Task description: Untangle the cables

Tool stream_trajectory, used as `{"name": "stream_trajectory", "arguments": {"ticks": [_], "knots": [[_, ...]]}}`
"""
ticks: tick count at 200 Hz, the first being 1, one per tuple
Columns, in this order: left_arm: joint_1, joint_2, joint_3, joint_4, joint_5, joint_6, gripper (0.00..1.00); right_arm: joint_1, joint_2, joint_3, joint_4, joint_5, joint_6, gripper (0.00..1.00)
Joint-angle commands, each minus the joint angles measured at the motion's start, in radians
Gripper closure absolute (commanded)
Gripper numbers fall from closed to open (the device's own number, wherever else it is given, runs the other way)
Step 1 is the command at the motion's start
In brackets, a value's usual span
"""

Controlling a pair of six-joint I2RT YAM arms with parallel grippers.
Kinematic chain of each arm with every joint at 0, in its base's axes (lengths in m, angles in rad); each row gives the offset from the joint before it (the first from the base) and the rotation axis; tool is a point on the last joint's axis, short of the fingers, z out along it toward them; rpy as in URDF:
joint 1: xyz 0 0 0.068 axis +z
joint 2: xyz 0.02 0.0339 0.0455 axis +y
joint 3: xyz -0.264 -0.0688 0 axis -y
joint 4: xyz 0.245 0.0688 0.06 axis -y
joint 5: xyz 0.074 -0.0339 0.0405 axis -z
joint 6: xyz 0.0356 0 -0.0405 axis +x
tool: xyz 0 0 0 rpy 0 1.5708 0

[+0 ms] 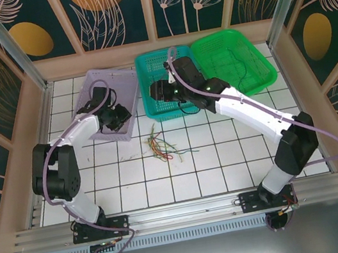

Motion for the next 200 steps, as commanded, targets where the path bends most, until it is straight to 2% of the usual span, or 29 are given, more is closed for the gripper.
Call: {"name": "stream_trajectory", "arguments": {"ticks": [1, 56, 96, 120, 138, 150, 164, 180, 200], "knots": [[-0.031, 0.021, 0.004, 0.085, 0.057, -0.091, 0.81, -0.014, -0.044, -0.04, 0.02, 0.004, 0.017, 0.53], [-0.073, 0.064, 0.025, 0.17, 0.1, -0.172, 0.83, -0.025, -0.114, -0.13, 0.011, 0.006, 0.01, 0.54], [-0.073, 0.028, -0.017, 0.259, 0.127, -0.237, 0.84, 0.005, -0.203, -0.309, -0.019, 0.021, -0.04, 0.54], [-0.073, 0.003, 0.002, 0.152, 0.051, -0.2, 0.85, 0.064, -0.247, -0.43, -0.053, 0.04, -0.095, 0.54], [-0.073, -0.078, 0.013, 0.042, -0.081, -0.159, 0.75, 0.133, -0.248, -0.486, -0.081, 0.068, -0.139, 0.54], [-0.073, -0.131, 0.012, -0.021, -0.17, -0.136, 0.72, 0.187, -0.233, -0.509, -0.08, 0.087, -0.174, 0.53], [-0.073, -0.194, -0.005, -0.072, -0.232, -0.118, 0.65, 0.255, -0.197, -0.516, -0.07, 0.105, -0.216, 0.52], [-0.073, -0.256, -0.041, -0.112, -0.232, -0.109, 0.6, 0.315, -0.131, -0.495, -0.059, 0.159, -0.262, 0.5], [-0.073, -0.345, -0.142, -0.092, -0.139, -0.152, 0.59, 0.346, -0.039, -0.451, -0.033, 0.172, -0.29, 0.48]]}}
